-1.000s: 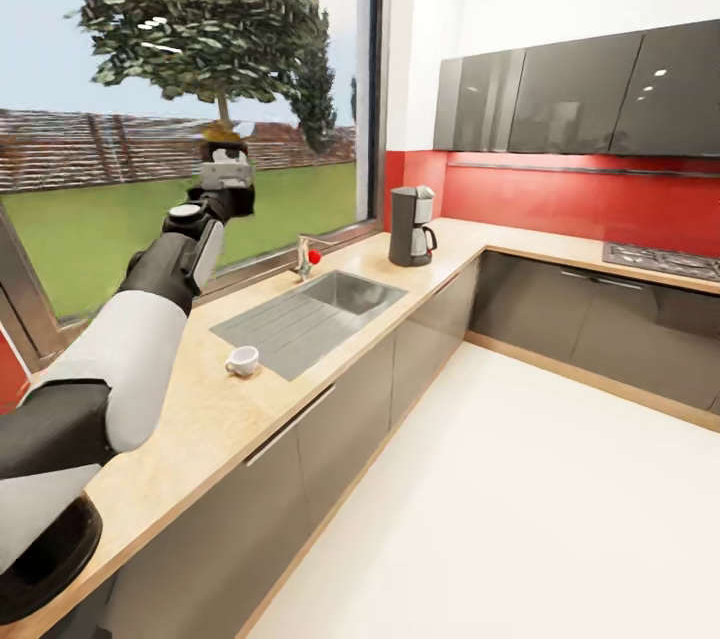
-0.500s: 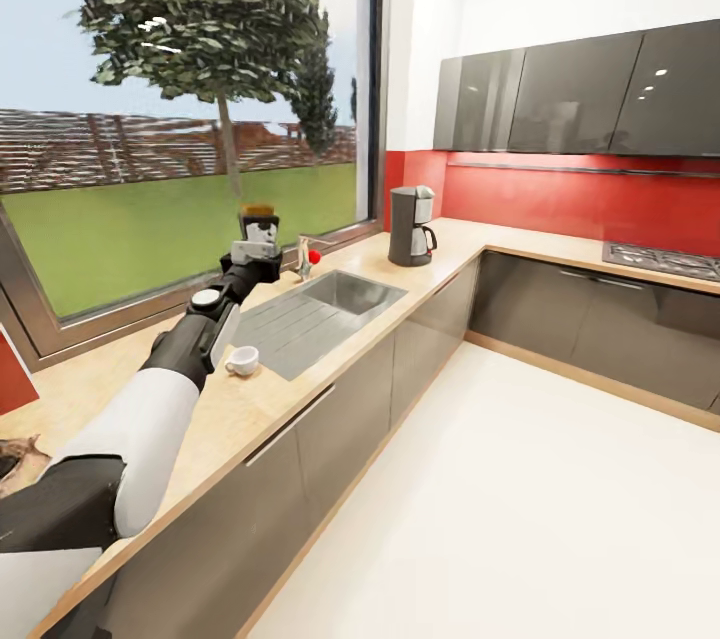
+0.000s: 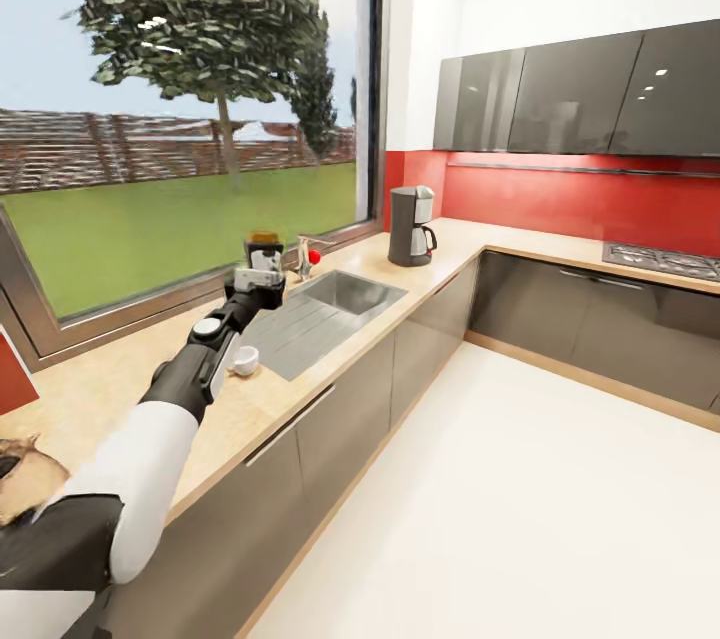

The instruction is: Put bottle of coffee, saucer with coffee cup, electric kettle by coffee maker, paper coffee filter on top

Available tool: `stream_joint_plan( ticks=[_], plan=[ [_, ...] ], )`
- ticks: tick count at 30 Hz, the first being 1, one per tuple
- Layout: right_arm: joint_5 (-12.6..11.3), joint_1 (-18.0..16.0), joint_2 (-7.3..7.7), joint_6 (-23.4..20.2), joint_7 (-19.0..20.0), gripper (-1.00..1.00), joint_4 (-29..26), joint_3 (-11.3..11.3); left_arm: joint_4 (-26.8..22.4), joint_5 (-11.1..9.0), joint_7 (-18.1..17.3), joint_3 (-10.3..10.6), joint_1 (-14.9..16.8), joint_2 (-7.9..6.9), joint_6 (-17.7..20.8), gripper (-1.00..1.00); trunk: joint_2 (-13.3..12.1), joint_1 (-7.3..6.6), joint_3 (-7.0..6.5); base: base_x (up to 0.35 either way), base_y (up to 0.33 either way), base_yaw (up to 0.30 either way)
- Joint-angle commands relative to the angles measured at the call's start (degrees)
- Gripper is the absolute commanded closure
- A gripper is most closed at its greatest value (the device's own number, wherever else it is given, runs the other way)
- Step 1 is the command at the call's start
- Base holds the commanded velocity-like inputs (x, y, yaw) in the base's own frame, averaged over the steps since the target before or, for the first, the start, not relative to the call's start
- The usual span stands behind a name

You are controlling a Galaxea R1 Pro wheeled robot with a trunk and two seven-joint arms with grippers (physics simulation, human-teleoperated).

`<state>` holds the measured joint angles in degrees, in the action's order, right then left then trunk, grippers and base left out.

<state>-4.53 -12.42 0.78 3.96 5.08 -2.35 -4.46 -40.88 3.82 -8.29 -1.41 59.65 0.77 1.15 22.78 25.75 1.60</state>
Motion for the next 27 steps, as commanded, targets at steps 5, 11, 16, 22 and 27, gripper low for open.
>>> stream_joint_plan(
  ticks=[5,11,16,22,27],
  plan=[
    [-1.2,-0.1,0.01,0.2,0.3,-1.0,0.1,-0.5,-5.1,0.3,-0.4,0.8,-7.8,0.18,-0.2,1.0,0.1,0.03,0.03,0.0,0.0,-0.053],
    [-1.3,-0.1,0.05,0.2,0.2,-1.0,0.1,-0.4,-7.8,0.2,-0.4,3.2,-10.8,0.19,-0.2,1.0,0.1,0.03,0.0,0.0,0.0,-0.016],
    [-1.3,-0.1,0.16,0.2,0.2,-1.0,0.1,-0.4,-8.0,0.2,-0.3,3.5,-11.3,0.22,-0.1,1.0,0.1,0.03,-0.13,0.0,0.0,-0.17],
    [-1.3,-0.1,0.18,0.2,0.2,-1.0,0.1,-0.4,-8.1,0.2,-0.3,3.5,-11.4,0.87,-0.1,1.0,0.1,0.03,-0.35,0.0,0.0,-0.261],
    [-1.3,-0.1,0.18,0.2,0.2,-1.0,0.1,-0.4,-8.1,0.1,-0.3,3.6,-11.4,1.15,-0.1,1.0,0.1,0.03,-0.54,0.0,0.0,-0.272]
  ],
)
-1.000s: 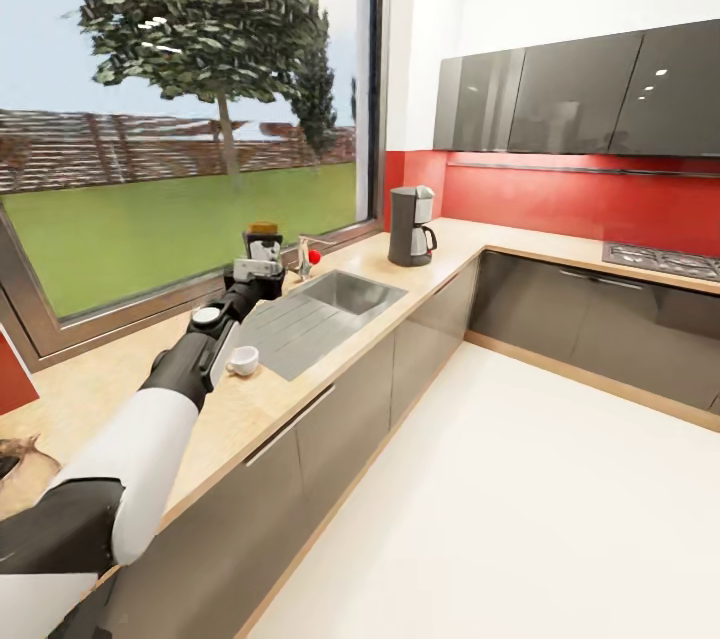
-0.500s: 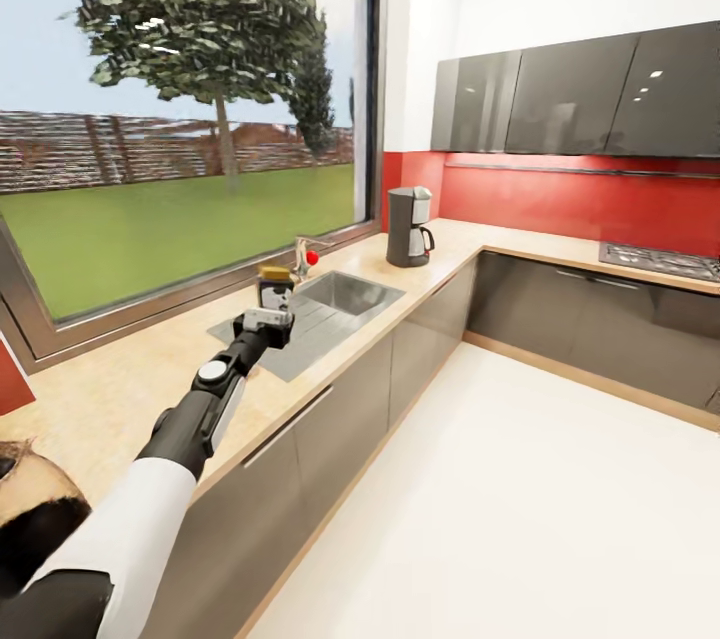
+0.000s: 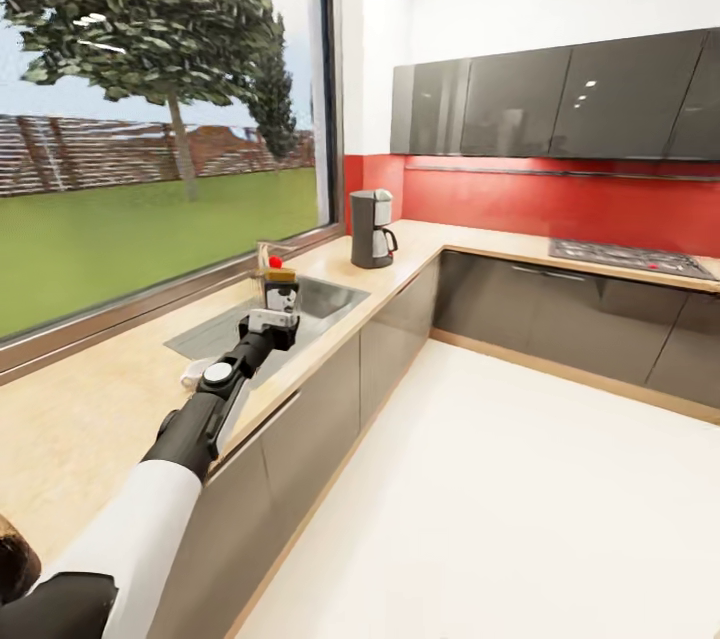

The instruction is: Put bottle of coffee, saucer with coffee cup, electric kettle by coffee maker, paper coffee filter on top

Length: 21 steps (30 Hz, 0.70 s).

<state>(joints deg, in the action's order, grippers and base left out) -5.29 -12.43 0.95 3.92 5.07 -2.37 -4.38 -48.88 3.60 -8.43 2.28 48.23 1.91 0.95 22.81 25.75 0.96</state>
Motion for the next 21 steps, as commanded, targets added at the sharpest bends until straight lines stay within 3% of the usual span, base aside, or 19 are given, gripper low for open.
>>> stream_joint_plan(
  ticks=[1,9,11,13,15,21],
  plan=[
    [-0.5,-0.1,0.02,0.2,0.2,-1.0,0.1,-0.5,-0.1,0.4,-0.2,-0.1,0.0,0.1,0.1,1.0,0.1,0.03,0.06,0.0,0.0,-0.273],
    [-0.5,-0.1,0.02,0.2,0.2,-1.0,0.1,-0.5,-0.3,0.4,-0.9,0.0,-0.9,1.07,0.0,1.0,0.1,0.03,-0.25,0.0,0.0,-0.273],
    [-0.5,-0.1,0.02,0.2,0.2,-1.0,0.1,-0.5,-1.0,0.4,-2.7,-0.1,-2.0,1.1,0.0,1.0,0.1,0.03,-0.32,0.0,0.0,-0.274],
    [-0.5,-0.1,0.02,0.2,0.2,-1.0,0.1,-0.5,-2.5,0.4,-6.6,-0.1,-4.0,0.98,-0.8,1.0,0.1,0.03,-0.4,0.0,0.0,-0.273],
    [-0.5,-0.1,0.02,0.2,0.2,-1.0,0.1,-0.5,-3.8,0.5,-11.0,0.0,-6.4,0.82,-3.8,1.0,0.1,0.03,-0.48,0.0,0.0,-0.273],
    [-0.5,-0.1,0.02,0.2,0.1,-1.0,0.1,-0.5,-5.0,0.9,-17.2,0.2,-13.2,0.51,-10.0,1.0,0.1,0.03,-0.71,0.0,0.0,-0.273]
  ],
)
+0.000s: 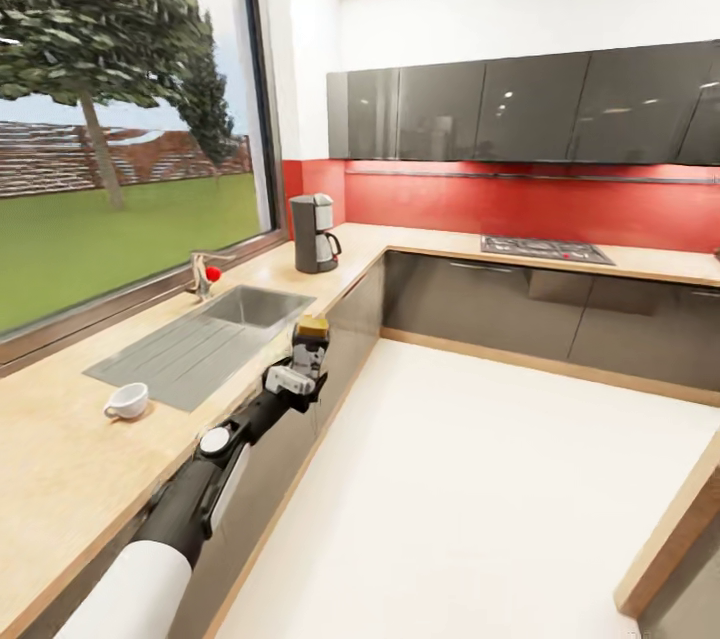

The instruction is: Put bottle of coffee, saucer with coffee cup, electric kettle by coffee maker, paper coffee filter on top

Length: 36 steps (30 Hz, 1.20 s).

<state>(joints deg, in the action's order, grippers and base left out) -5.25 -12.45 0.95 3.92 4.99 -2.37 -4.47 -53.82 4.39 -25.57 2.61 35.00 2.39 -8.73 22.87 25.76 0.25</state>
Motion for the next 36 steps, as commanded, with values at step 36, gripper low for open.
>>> stream_joint_plan(
  ticks=[36],
  plan=[
    [-0.6,0.0,0.08,0.2,0.2,-1.0,-1.0,-0.5,-15.5,0.4,-0.5,-0.2,-17.0,-0.47,1.1,1.0,0.0,0.02,-0.83,0.0,0.0,-0.17]
  ],
)
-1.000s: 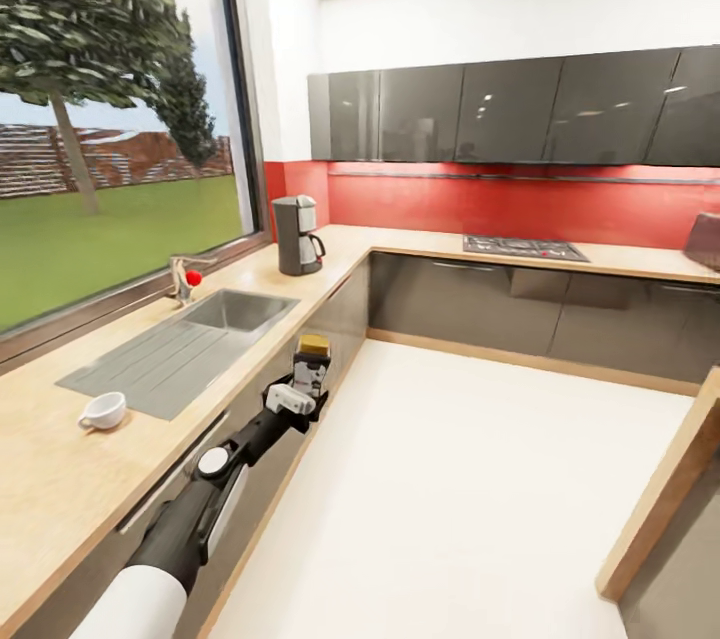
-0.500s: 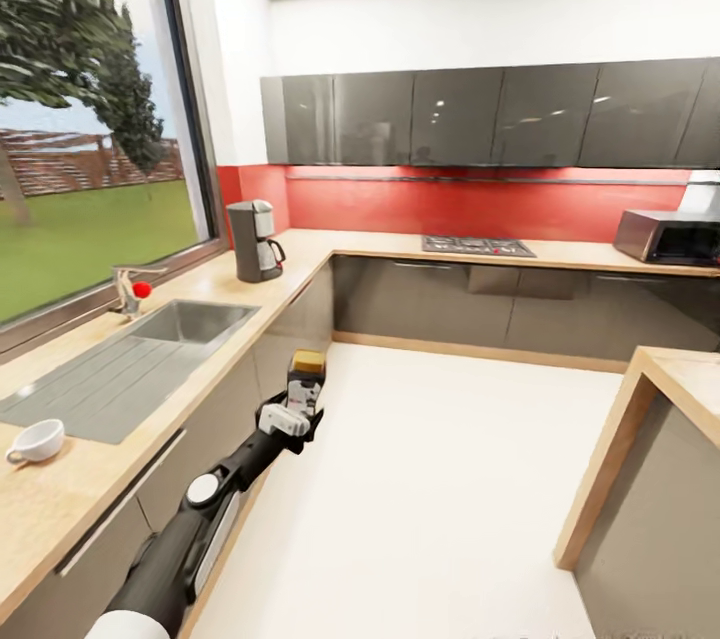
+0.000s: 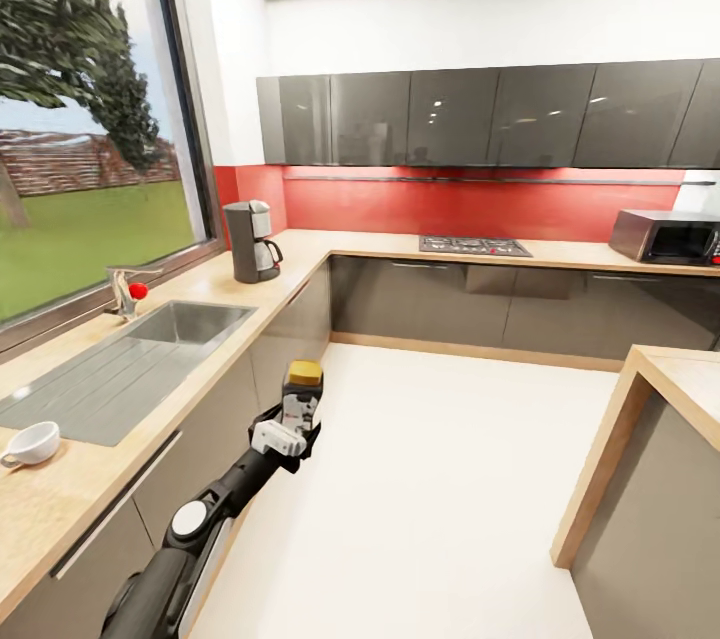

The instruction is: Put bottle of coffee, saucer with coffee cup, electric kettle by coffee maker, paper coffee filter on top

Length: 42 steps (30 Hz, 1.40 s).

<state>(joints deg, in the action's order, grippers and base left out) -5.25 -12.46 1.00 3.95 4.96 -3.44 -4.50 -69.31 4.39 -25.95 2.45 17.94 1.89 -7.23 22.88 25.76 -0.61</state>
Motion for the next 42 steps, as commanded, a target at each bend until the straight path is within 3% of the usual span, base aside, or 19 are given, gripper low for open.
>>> stream_joint_plan(
  ticks=[1,11,42],
  plan=[
    [-0.6,0.0,0.04,0.2,0.2,-1.0,0.1,-0.5,0.0,0.5,-0.1,0.0,0.0,0.0,-0.2,1.0,0.0,0.02,0.02,0.0,0.0,0.0],
    [-0.6,0.0,0.05,0.2,0.1,-1.0,0.1,-0.5,-0.1,0.5,-0.1,0.0,0.0,0.06,2.2,1.0,0.0,0.02,0.02,0.056,0.0,0.0],
    [-0.5,0.0,-0.12,0.2,0.1,-1.0,0.4,-0.6,-0.1,-0.1,-0.1,-0.4,0.0,0.04,2.5,1.0,0.0,0.02,0.02,0.318,-0.042,0.0]
  ],
)
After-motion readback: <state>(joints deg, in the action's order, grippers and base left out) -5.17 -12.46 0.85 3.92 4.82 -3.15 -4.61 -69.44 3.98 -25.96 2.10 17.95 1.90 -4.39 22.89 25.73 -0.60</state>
